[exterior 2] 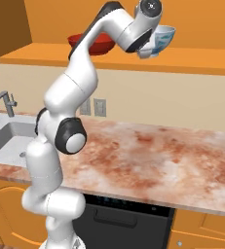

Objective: Pick up the bowls from the cabinet and place each bowl in front of a stool on the dining counter.

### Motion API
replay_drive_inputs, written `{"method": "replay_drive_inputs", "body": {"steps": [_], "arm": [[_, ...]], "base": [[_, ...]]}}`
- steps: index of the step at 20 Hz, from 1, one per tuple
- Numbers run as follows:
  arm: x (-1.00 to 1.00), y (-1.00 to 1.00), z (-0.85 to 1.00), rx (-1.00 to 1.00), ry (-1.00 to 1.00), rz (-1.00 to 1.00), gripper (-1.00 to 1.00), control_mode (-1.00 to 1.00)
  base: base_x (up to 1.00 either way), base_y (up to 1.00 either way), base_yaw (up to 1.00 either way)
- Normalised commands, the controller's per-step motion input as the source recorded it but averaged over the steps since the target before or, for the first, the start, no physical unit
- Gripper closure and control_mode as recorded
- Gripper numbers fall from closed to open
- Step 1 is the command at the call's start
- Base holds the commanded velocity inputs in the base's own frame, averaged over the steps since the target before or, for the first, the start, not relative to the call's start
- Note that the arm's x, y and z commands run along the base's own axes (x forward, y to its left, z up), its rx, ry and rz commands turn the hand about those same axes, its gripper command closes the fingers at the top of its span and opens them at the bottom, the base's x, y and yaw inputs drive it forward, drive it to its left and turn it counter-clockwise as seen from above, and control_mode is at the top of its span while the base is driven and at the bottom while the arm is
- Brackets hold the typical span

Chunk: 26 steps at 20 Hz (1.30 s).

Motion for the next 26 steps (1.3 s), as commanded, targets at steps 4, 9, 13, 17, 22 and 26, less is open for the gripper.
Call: {"method": "replay_drive_inputs", "body": {"steps": [4,9,13,17,22,26], "arm": [[0.26,-0.05,-0.02,0.00,0.04,0.02,-1.00,-1.00],[0.28,-0.15,0.00,0.02,0.01,0.03,-1.00,-1.00],[0.21,-0.13,0.00,0.01,0.03,0.04,-1.00,-1.00],[0.03,0.00,-0.17,0.00,0.09,0.00,1.00,-1.00],[0.00,0.00,-0.12,0.00,0.08,0.00,1.00,-1.00],[0.00,0.00,-0.09,0.00,0.06,0.00,1.00,-1.00]], "base": [[0.00,0.00,0.00],[0.00,0.00,0.00],[0.00,0.00,0.00],[0.00,0.00,0.00],[0.00,0.00,0.00],[0.00,0.00,0.00]]}}
